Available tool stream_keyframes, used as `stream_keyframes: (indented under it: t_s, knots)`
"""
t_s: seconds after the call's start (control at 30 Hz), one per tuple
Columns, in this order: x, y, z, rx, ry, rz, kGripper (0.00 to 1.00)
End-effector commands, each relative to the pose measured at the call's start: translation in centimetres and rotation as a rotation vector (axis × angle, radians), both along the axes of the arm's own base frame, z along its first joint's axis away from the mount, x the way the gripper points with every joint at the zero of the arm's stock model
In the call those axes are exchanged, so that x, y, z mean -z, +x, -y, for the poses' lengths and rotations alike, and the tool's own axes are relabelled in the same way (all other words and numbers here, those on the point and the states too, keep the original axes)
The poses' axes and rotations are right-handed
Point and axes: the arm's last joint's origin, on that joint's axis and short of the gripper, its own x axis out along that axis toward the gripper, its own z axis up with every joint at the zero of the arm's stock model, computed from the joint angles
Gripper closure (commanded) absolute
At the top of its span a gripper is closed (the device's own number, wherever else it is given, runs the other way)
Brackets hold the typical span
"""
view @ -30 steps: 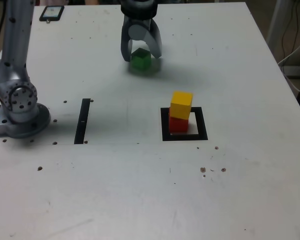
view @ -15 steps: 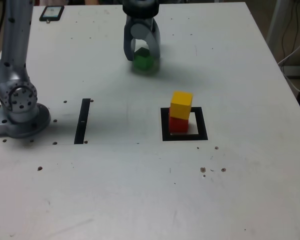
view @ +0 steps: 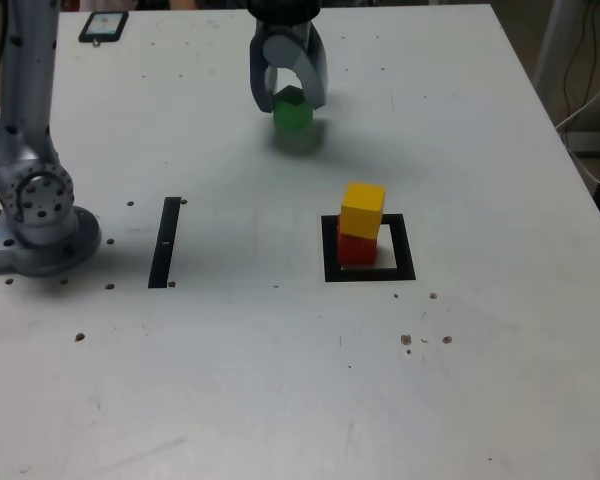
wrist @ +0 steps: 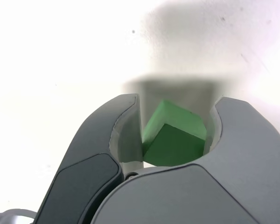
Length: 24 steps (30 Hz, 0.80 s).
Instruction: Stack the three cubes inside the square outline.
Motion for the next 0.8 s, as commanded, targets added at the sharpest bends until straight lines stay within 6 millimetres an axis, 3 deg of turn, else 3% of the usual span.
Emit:
stream_keyframes:
  t_s: [0.0, 0.17, 0.47, 0.77]
  knots:
    - [-0.7, -0.1, 0.4, 0.010, 0.007, 0.020, 0.89]
    - [-2.4, -0.3, 1.6, 0.031, 0.009, 0.073, 0.89]
    - [-7.8, -0.9, 6.4, 0.087, 0.037, 0.180, 0.90]
    - [-9.9, 0.1, 10.2, 0.080, 0.020, 0.178, 0.90]
